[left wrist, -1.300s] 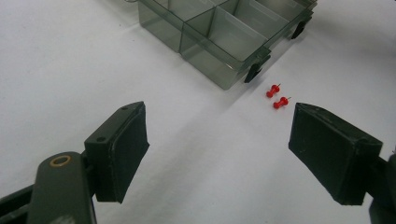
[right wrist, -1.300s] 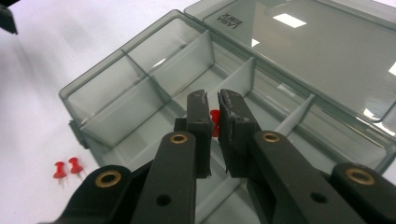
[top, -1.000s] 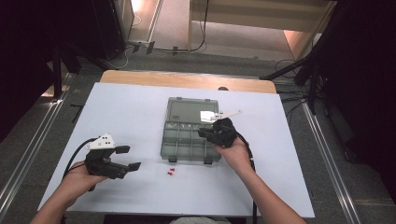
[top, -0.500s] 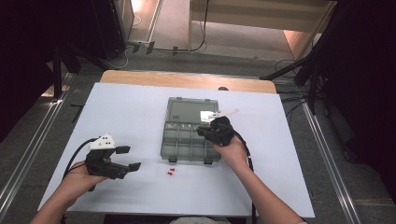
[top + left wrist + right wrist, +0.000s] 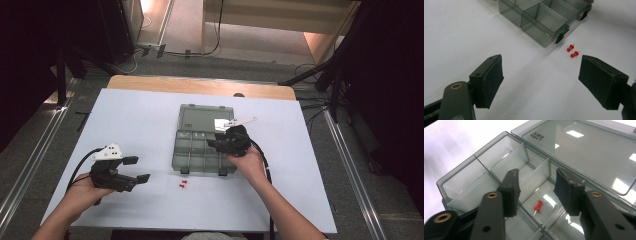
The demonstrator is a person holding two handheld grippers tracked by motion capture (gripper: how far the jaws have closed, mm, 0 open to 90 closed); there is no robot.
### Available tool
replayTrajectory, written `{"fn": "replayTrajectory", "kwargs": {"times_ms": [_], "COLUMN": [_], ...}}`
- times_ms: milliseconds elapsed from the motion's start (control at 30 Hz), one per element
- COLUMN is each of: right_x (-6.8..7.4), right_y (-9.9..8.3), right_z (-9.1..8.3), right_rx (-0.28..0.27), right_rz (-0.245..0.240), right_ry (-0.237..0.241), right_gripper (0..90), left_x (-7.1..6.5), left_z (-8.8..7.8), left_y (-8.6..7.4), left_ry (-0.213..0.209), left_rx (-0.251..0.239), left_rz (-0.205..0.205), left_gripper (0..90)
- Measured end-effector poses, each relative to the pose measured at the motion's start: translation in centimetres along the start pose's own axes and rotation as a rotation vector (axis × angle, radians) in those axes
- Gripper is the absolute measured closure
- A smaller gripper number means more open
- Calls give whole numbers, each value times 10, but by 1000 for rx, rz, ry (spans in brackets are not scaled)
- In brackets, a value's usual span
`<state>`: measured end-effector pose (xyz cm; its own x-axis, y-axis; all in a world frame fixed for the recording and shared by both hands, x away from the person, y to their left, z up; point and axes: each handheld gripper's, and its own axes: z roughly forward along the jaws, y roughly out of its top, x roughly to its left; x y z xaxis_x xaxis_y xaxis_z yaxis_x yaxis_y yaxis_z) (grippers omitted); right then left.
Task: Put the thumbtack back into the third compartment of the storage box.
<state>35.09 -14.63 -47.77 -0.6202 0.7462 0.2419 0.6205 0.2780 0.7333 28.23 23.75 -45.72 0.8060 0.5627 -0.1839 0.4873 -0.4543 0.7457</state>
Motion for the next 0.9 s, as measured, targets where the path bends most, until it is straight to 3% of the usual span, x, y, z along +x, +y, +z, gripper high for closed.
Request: {"fn": "replayTrajectory", "kwargs": {"times_ms": [200, 267, 400, 633, 700, 900], "right_x": [3, 6, 9, 12, 14, 17], "right_y": [-2, -1, 0, -1, -1, -2], "right_z": [-1, -2, -6, -12, -13, -17], "right_rx": [-10, -23, -44, -58, -67, -56], "right_rz": [-6, -26, -36, -23, -25, -18], "right_ry": [10, 12, 11, 52, 39, 56], "right_gripper": [437, 356, 331, 295, 293, 291], "left_x": [0, 0, 0, 1, 1, 2], "left_z": [0, 0, 0, 0, 0, 1], "left_y": [0, 0, 1, 1, 1, 1], "left_ry": [0, 0, 0, -3, -3, -5], "left_rx": [-6, -5, -2, -3, -4, -6], "left_rz": [-8, -8, -4, -6, -7, -12], "left_gripper": [192, 192, 192, 192, 192, 192]}}
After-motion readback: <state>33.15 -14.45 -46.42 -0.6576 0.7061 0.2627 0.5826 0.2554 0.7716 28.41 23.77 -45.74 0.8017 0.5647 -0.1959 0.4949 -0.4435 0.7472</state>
